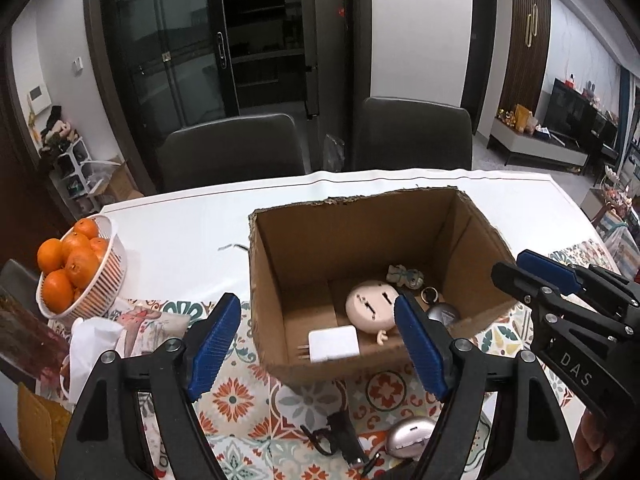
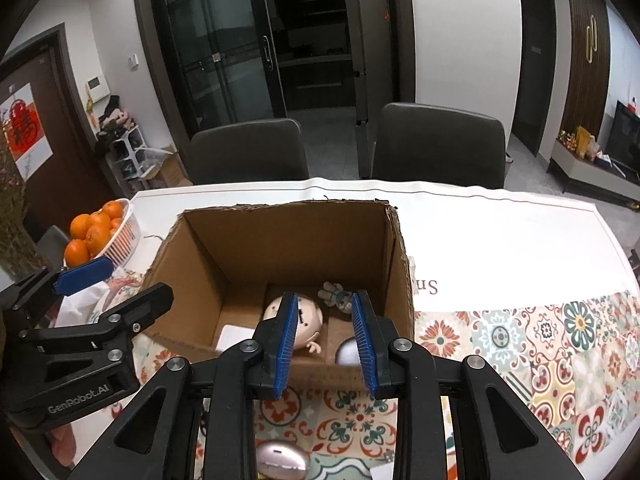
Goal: Organize rigid objects
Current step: 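Withdraw both tools from the box toward the silver shaver and power strip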
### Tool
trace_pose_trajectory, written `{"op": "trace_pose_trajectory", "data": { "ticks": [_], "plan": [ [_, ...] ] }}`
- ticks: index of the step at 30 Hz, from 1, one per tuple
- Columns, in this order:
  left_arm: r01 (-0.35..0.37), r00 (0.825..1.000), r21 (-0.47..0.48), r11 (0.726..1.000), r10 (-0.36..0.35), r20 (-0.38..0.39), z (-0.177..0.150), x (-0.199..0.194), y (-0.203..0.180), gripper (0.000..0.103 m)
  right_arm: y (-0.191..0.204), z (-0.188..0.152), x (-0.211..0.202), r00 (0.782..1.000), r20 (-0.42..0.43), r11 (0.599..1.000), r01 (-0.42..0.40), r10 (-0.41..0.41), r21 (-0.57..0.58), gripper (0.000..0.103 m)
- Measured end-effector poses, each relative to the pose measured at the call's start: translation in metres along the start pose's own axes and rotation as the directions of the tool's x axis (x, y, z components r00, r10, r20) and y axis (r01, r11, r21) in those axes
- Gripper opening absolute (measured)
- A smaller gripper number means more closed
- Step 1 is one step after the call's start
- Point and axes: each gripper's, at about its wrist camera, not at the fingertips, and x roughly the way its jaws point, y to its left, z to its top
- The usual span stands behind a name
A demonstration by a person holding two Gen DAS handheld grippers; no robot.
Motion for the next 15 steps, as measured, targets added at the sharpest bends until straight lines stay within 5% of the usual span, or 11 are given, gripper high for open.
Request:
{"op": "trace_pose_trajectory", "data": {
  "ticks": [15],
  "plan": [
    [0.036,0.999,-0.004,0.999,-0.036,0.010,-0.056,-0.036,-0.019,0.081,-0.005,-0.047,-0.048,0.999,0.041,0.999,0.034,-0.034,-0.007,0.036]
  ]
}}
